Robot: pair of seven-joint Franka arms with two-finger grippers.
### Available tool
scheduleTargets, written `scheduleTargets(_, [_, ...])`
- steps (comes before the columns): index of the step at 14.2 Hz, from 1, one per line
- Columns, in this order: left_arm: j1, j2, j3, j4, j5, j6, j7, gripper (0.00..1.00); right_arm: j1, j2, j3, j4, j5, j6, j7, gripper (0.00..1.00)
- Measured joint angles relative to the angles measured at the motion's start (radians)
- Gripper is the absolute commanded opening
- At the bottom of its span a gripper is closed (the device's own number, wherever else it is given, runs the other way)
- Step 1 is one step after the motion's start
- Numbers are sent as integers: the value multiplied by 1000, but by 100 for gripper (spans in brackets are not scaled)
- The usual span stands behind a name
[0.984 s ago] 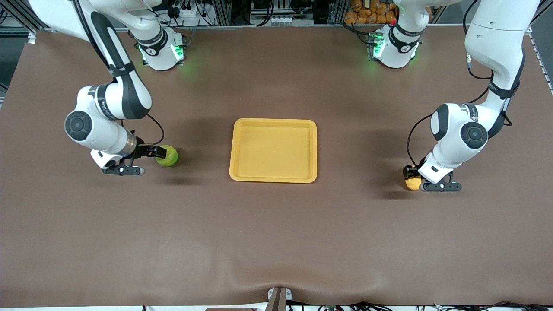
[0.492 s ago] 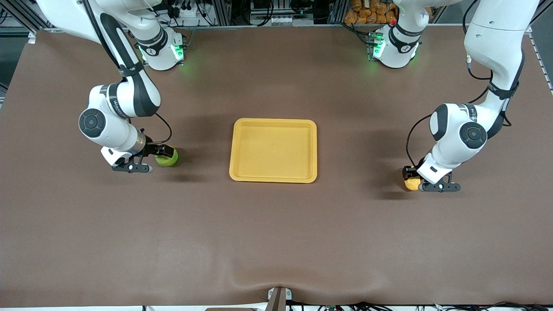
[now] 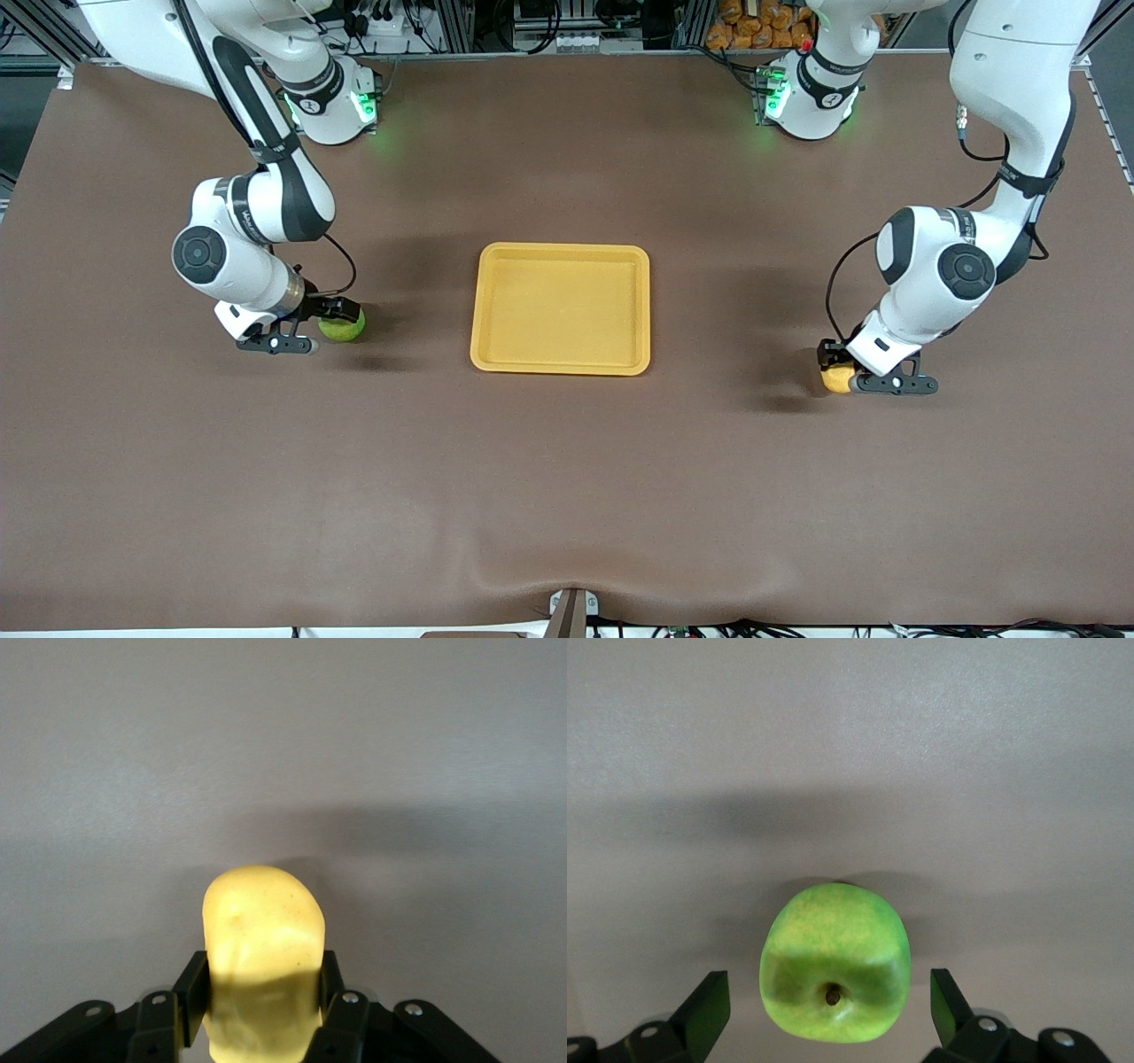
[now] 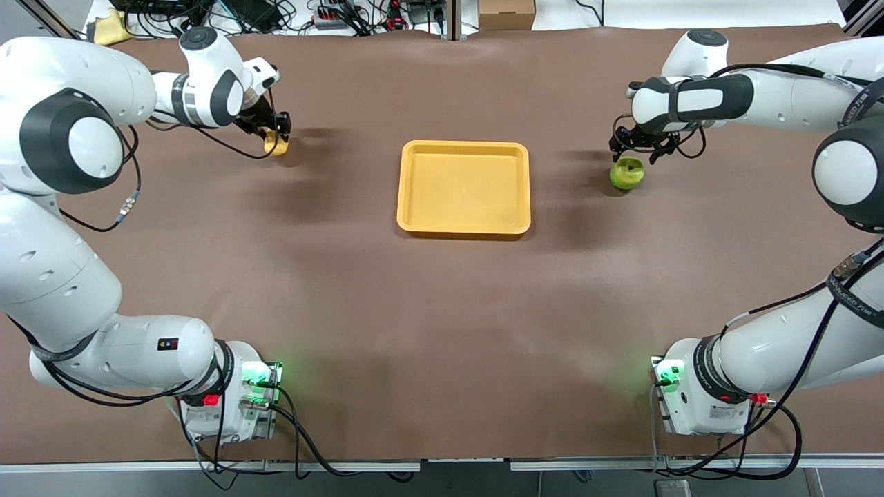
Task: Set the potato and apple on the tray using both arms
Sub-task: 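Lift the potato with the left gripper and carry it over the tray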
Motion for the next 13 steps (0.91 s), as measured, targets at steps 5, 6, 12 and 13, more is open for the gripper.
scheduleTargets(5, [-1,-38,-56,5,0,-52,0,0,1,16,0,-30,0,64,0,100])
scheduleTargets(6, [-2,-45,-67,7,0,-62,0,0,1,21,1,-33,0,69,0,100])
scheduleTargets(12, [-4,-71,-175,75,0,-209,-110,0,8,43,2,-52,0,121,0,100])
scheduleTargets(13, [-5,-71,-196,87,0,-224,-136,0,9,47,2,-58,0,138,0,86])
